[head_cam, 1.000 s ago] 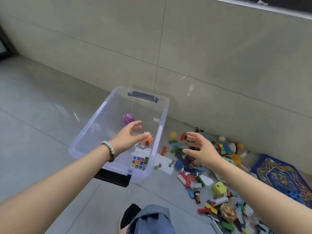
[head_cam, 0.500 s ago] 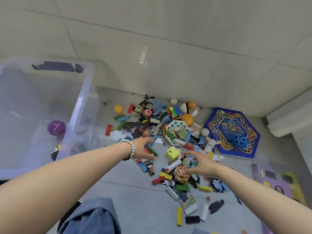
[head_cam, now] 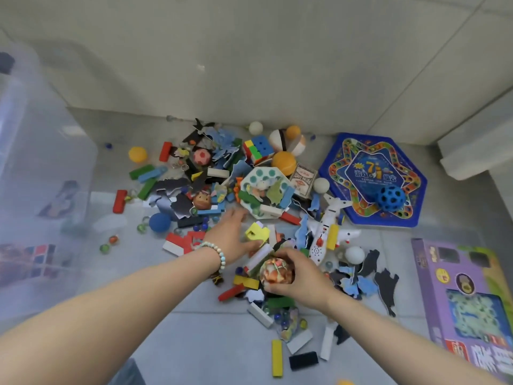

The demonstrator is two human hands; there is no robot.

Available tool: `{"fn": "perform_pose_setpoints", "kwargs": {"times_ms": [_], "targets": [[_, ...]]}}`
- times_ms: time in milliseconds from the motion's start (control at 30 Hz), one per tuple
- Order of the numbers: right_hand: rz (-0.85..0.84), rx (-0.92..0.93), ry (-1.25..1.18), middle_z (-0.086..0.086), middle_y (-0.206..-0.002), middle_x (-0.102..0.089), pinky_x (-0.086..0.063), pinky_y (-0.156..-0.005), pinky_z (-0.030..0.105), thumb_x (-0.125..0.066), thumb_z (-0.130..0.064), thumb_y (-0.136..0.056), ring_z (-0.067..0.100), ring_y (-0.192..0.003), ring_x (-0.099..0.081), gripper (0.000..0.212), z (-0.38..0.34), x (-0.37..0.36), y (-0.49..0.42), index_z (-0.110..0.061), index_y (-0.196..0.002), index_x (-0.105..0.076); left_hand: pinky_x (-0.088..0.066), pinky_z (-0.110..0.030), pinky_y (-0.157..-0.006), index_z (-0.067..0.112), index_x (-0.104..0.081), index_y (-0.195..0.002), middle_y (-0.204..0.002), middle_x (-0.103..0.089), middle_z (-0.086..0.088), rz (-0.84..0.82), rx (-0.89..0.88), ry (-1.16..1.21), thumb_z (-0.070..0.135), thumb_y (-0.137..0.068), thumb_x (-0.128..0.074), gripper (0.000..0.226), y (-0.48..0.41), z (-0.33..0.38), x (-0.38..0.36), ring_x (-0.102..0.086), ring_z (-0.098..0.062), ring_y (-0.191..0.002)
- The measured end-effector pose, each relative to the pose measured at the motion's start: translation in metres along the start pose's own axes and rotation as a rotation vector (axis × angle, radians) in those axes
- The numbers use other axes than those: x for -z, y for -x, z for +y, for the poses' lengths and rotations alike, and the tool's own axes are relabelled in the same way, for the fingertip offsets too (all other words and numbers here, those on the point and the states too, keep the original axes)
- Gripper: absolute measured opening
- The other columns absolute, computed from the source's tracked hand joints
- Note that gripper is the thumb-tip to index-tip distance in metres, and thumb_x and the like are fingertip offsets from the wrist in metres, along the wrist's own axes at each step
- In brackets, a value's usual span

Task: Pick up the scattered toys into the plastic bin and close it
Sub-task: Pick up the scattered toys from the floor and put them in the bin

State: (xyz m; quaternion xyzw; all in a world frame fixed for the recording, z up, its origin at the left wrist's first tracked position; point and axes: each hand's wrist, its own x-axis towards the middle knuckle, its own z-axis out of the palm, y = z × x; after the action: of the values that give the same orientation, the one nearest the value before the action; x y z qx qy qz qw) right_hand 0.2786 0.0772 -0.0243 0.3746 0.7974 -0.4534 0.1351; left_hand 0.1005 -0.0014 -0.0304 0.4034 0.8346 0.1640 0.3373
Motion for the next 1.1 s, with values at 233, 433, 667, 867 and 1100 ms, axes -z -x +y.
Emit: {"fn": "perform_pose_setpoints", "kwargs": {"times_ms": [233,433,667,867,1100], "targets": [[-0.029,-0.107,-0.464,-0.004,-0.109,-0.062,-0.048,-0.076,0.012,-0.080,-0.036,-0.066,0.006,-0.095,-0.060,0.049,-0.004,0.036,0.001,-0.028,-0.109,-0.059,-0.050,-0.033,-0.086,0.023,-0.034,-0.133,-0.119,-0.059,0.000,-0.010,0.007,0.022,0.048,-0.072,-0.073,0.076,-0.020,0.003,-0.009,-0.058,-0.020,-0.106],[-0.060,-0.141,-0.833,0.005,-0.116,-0.066,-0.054,-0.083,0.030,-0.087,-0.049,-0.043,0.019,-0.100,-0.067,0.082,-0.009,0.047,-0.009,-0.022,-0.115,-0.059,-0.053,-0.031,-0.076,0.025,-0.035,-0.129,-0.110,-0.063,-0.008,-0.081,-0.017,0.413,0.034,-0.087,-0.061,0.051,-0.016,-0.010,0.021,-0.062,-0.020,-0.092],[-0.199,-0.130,-0.880,0.003,-0.101,-0.061,-0.053,-0.069,0.029,-0.070,-0.044,-0.063,0.018,-0.087,-0.061,0.047,-0.069,0.018,-0.034,-0.023,-0.104,-0.060,-0.059,-0.030,-0.070,0.021,-0.054,-0.113,-0.109,-0.065,-0.008,0.068,0.303,1.178,0.034,-0.096,-0.044,0.024,0.028,-0.075,0.113,-0.069,-0.023,-0.090],[-0.248,-0.129,-0.625,0.003,-0.106,-0.067,-0.052,-0.085,0.032,-0.069,-0.055,-0.067,0.020,-0.095,-0.065,0.049,-0.122,-0.029,-0.059,-0.024,-0.105,-0.062,-0.059,-0.035,-0.061,0.018,-0.055,-0.083,-0.088,-0.059,-0.005,0.319,0.503,0.933,0.047,-0.079,-0.065,0.031,0.054,-0.131,0.118,-0.061,-0.018,-0.073],[-0.203,-0.070,-0.470,-0.003,-0.089,-0.065,-0.045,-0.049,0.008,-0.070,-0.034,-0.080,0.000,-0.065,-0.061,0.036,-0.136,-0.040,-0.060,-0.010,-0.106,-0.061,-0.049,-0.027,-0.081,0.034,-0.045,-0.133,-0.116,-0.063,-0.002,0.083,0.352,0.176,0.058,-0.072,-0.068,0.069,0.045,-0.150,0.087,-0.062,-0.018,-0.101]]}}
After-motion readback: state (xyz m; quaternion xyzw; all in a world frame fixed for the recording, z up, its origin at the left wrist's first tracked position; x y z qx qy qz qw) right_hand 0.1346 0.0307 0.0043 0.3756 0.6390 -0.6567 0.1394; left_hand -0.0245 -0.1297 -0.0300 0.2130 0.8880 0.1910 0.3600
